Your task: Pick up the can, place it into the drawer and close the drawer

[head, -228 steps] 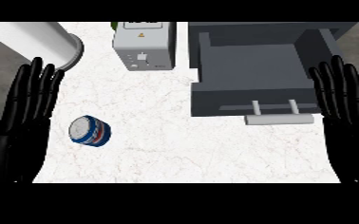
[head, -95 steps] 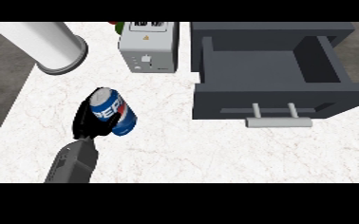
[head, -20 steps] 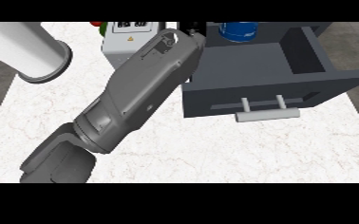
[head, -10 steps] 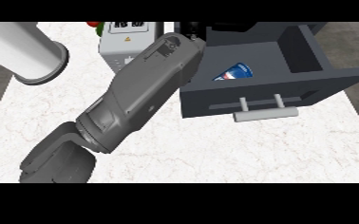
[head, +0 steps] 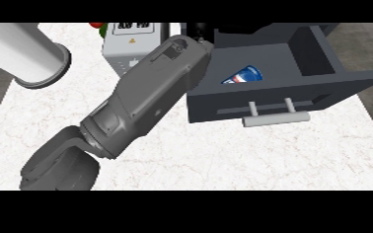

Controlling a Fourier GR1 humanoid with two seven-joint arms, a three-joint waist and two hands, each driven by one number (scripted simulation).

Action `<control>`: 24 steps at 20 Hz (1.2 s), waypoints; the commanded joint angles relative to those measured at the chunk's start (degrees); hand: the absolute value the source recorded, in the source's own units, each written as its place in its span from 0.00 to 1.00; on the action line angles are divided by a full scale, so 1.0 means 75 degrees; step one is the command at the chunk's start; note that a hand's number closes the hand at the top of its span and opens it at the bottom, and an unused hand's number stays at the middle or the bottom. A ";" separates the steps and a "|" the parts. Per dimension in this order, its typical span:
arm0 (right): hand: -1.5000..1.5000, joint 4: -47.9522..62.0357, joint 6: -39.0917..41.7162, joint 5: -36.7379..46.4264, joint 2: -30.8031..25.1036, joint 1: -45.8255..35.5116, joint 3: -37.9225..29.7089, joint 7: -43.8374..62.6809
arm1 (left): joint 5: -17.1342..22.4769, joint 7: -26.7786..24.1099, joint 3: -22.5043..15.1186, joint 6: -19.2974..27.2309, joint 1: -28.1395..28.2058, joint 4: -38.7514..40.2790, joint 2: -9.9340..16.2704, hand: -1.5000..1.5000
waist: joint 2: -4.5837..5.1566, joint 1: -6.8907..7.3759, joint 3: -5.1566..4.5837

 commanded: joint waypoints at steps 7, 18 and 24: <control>0.00 -0.0471 0.0587 0.1445 -0.0889 -0.0518 -0.0523 -0.1086 | 0.0464 -0.0629 0.0162 -0.0229 -0.0021 -0.0021 -0.0001 0.00 | 0.0024 0.0156 -0.0006; 0.00 -0.1115 0.0460 0.4555 -0.0631 -0.1601 0.1400 -0.1396 | 0.0849 -0.0844 -0.0186 0.0439 -0.0297 -0.0681 -0.0001 0.00 | -0.0052 0.0498 -0.0014; 0.00 -0.0298 0.0117 0.7043 -0.0517 -0.2478 0.2980 -0.1819 | 0.0964 -0.1053 -0.0104 0.0154 0.0019 -0.0555 -0.0001 0.00 | -0.0036 0.0632 -0.0013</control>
